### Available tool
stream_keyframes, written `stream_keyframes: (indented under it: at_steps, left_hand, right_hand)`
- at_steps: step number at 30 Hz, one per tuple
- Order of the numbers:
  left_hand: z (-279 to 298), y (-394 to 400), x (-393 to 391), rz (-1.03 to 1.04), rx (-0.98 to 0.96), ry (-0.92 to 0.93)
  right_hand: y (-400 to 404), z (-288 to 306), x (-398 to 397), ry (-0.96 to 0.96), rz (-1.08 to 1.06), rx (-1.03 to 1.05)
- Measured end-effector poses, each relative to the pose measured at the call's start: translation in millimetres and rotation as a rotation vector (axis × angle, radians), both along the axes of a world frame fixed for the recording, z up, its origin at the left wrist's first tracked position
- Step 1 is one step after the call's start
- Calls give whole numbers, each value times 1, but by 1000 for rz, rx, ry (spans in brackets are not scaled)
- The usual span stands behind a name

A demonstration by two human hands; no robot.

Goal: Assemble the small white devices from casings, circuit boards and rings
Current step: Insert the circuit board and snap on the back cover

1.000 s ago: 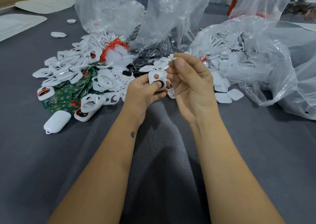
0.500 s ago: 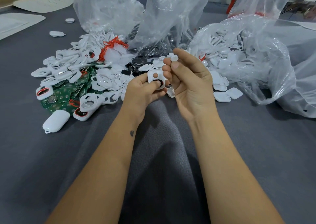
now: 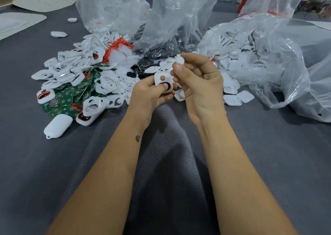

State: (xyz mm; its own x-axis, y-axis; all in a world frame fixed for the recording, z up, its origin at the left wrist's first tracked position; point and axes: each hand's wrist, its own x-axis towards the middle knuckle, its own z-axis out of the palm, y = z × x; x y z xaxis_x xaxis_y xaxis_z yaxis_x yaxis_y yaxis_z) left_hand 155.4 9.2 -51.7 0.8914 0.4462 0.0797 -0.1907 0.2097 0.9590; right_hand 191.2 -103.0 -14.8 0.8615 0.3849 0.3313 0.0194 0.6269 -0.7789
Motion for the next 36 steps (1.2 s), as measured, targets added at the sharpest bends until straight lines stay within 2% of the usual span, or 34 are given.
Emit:
stream_keyframes:
  at_steps: [5,14,19,29,33,36]
  left_hand:
    - [0,-1,0,-5,-20,-8]
    - [-1,-5,0,18,37,-18]
    - [-1,-7,0,11,70,-22]
    - [-2,-9,-2,-65,72,-69]
    - [-3,-9,-1,-65,84,-76]
    - [-4,-8,-1,-58,97,-80]
  right_hand:
    - [0,-8,7,23,-81,-94]
    - [3,-20,14,55,-233,-458]
    - [6,-21,14,-13,-317,-525]
    - [8,-25,15,-25,-371,-617]
    - [9,-25,12,-56,-474,-667]
    - [8,-25,11,13,-448,-615]
